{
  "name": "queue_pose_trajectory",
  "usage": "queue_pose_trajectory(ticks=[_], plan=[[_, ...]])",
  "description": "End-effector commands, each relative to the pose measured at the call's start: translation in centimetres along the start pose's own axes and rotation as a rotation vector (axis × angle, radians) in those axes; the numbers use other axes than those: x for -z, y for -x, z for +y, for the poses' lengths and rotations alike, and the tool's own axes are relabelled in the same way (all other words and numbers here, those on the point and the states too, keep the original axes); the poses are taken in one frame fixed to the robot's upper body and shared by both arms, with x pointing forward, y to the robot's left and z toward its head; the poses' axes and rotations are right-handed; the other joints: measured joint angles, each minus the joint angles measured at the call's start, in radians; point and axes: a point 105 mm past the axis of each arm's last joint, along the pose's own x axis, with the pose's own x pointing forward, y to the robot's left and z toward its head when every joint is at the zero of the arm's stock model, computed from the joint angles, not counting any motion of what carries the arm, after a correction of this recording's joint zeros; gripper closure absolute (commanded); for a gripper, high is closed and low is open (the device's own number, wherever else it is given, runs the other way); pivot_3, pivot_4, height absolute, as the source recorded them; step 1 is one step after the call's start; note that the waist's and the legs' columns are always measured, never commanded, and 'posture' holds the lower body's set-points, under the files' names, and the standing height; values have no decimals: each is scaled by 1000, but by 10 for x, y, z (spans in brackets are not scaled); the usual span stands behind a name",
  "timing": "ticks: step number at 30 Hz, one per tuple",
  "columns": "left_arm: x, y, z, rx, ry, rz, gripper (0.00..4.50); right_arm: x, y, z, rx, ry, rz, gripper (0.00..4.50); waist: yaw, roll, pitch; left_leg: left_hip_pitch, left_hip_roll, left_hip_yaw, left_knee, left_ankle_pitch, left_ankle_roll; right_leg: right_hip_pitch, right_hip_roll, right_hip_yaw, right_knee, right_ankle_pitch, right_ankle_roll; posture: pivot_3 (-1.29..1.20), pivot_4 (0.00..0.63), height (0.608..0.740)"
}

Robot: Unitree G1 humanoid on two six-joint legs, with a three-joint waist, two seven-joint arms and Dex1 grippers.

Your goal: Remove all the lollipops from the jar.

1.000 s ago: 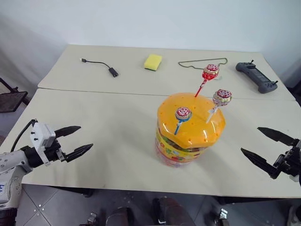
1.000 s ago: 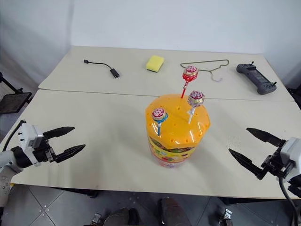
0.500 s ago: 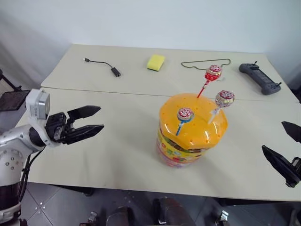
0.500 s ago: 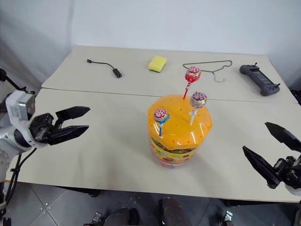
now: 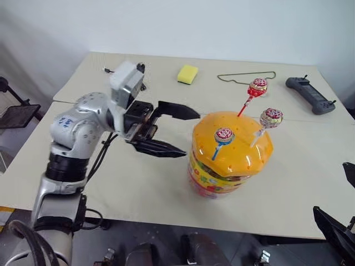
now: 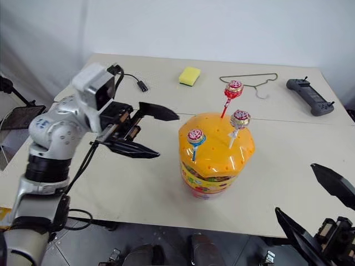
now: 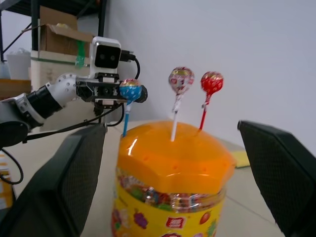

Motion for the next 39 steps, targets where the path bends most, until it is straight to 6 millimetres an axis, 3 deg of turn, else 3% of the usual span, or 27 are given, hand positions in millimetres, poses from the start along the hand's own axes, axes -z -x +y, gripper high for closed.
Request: queue_pose_trajectory(ticks=[1, 8, 11, 19, 23, 24, 27, 31, 35, 39], plan=[[-5, -12, 5, 17, -75, 20, 0, -4, 7, 0, 2, 39, 30, 47, 2, 0, 0, 0, 0, 0, 0, 0, 0, 0, 0, 0, 0, 0, 0, 0, 150, 740], [5, -34, 0, 85, -58, 29, 0, 2, 17, -1, 21, 27, 65, 47, 0, 0, 0, 0, 0, -1, 0, 0, 0, 0, 0, 0, 1, -1, 0, 0, 150, 740], [8, -39, -4, 111, -60, 37, 620, 5, 21, -4, 45, 39, 71, 0, 1, 0, 0, 0, 0, -2, 0, 0, 0, 0, 0, 0, 1, -1, 0, 0, 150, 740], [9, -43, -4, 118, -60, 38, 3095, 6, 19, -7, 67, 49, 58, 0, 1, 0, 0, 0, 0, -2, 0, 0, 0, 0, 0, -1, 1, -1, 0, 0, 150, 740], [-4, -40, 0, 109, -26, -28, 4294, 5, 16, -5, 26, 43, 29, 0, 1, 0, 0, 0, 0, -3, 0, 0, 0, 0, 0, -1, 1, -1, 0, 0, 150, 740], [-11, -39, 3, 97, 1, -64, 4479, 5, 15, -6, 15, 32, 28, 0, 0, 0, 0, 0, 0, -3, 0, 0, 0, 1, 0, -1, 1, -1, 0, 0, 150, 740], [-25, -33, 5, 105, 76, -132, 4479, 4, 10, -9, -16, 4, 25, 0, 0, 0, 0, -1, 0, -3, 2, 0, 1, 0, 0, -2, 1, -1, 0, 0, 150, 740], [-47, -21, 14, 61, 225, -284, 4479, 1, 0, -11, -58, -14, -11, 0, 0, 1, 0, -1, 0, -4, 2, 1, 1, 1, 0, -3, 2, -1, 0, 0, 150, 740], [-50, 12, 15, -39, 364, -310, 4479, 5, -20, -2, -186, -60, -11, 0, -7, 2, 1, -1, 0, -6, 2, 1, 0, 1, 0, -4, 3, -1, 0, 0, 150, 740], [-8, 75, 32, -421, 375, -123, 4479, 13, -28, 7, -334, -52, 42, 0, -9, 4, 2, 1, 0, -7, 0, 3, -4, 1, 0, -5, 4, -2, -2, 0, 150, 740]])
